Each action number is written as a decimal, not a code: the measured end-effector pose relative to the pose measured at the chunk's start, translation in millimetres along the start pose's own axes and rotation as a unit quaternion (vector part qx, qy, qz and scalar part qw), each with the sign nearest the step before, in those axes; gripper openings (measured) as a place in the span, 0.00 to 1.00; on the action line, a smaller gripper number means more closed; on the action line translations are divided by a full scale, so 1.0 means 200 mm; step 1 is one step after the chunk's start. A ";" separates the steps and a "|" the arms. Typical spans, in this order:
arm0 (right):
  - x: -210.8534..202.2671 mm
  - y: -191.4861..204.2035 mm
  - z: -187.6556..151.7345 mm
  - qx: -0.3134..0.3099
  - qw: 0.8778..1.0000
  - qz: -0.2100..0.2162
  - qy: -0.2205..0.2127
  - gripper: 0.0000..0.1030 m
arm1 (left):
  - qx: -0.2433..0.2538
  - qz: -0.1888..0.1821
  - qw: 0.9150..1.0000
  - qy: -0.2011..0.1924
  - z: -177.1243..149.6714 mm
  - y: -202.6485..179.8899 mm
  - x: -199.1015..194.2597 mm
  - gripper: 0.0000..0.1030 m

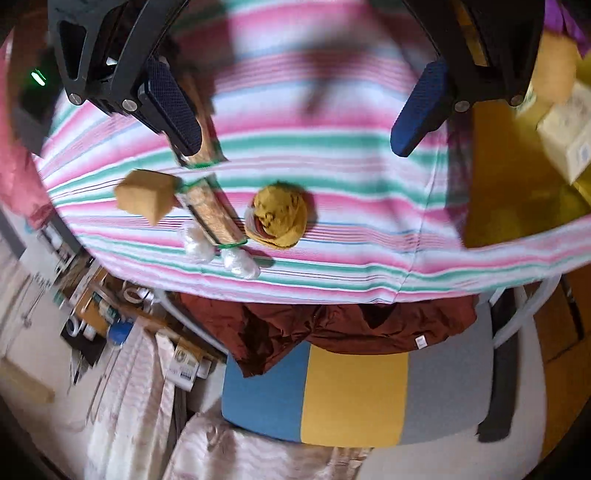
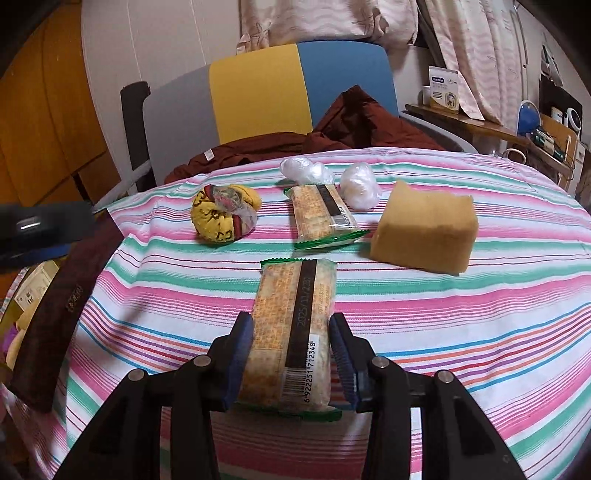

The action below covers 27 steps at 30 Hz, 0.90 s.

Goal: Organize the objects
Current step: 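Grasp the yellow knitted toy with the left tool while the right tool holds the crackers, then carry the yellow knitted toy over the gold tray with the left tool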

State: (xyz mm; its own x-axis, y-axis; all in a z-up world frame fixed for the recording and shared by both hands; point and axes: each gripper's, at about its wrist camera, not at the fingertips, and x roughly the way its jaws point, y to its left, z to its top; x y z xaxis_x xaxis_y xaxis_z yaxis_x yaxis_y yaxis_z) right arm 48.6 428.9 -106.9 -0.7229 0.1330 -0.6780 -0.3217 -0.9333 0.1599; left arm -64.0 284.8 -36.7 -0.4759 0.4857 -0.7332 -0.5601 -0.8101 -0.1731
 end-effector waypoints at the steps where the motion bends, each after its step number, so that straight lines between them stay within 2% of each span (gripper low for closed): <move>1: 0.00 0.00 0.00 0.001 1.000 0.001 -0.002 0.42 | 0.006 -0.006 1.000 0.002 0.02 -0.01 0.05 1.00; 2: 0.00 0.00 0.00 0.002 1.000 0.002 -0.004 0.42 | 0.011 -0.016 1.000 0.005 0.05 -0.03 0.10 1.00; 5: 0.00 -0.01 -0.01 0.004 1.000 0.004 -0.008 0.42 | 0.020 -0.013 1.000 0.008 0.11 -0.06 0.23 1.00; 8: 0.01 -0.02 -0.01 0.010 1.000 0.010 -0.008 0.43 | 0.011 0.001 1.000 0.021 0.15 -0.05 0.36 0.99; 10: 0.02 -0.03 -0.01 0.015 1.000 0.015 -0.008 0.43 | 0.005 0.008 1.000 0.025 0.16 -0.06 0.41 0.96; 13: 0.03 -0.03 -0.01 0.019 1.000 0.018 -0.010 0.43 | 0.014 0.014 0.999 0.028 0.19 -0.08 0.49 0.79; 15: 0.03 -0.03 -0.02 0.019 1.000 0.018 -0.011 0.43 | 0.030 0.026 0.998 0.039 0.19 -0.10 0.55 0.63; 17: 0.03 -0.03 -0.02 0.020 1.000 0.018 -0.012 0.44 | 0.038 0.010 0.998 0.048 0.18 -0.11 0.59 0.54; 21: 0.03 -0.04 -0.02 0.022 1.000 0.017 -0.014 0.44 | 0.029 0.003 0.999 0.034 0.14 -0.11 0.59 0.49; 25: 0.02 -0.04 -0.02 0.024 1.000 0.009 -0.018 0.44 | 0.048 0.011 0.998 0.028 0.12 -0.13 0.56 0.44; 27: 0.02 -0.04 -0.02 0.028 0.999 0.007 -0.019 0.43 | 0.041 0.009 0.999 0.028 0.10 -0.11 0.53 0.42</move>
State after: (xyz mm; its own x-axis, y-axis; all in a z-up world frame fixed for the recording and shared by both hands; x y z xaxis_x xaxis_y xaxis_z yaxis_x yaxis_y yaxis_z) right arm 50.8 436.4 -114.7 -0.7493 0.1339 -0.6485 -0.3444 -0.9153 0.2089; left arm -115.6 361.7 -96.8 -0.4496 0.4497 -0.7718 -0.6060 -0.7883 -0.1064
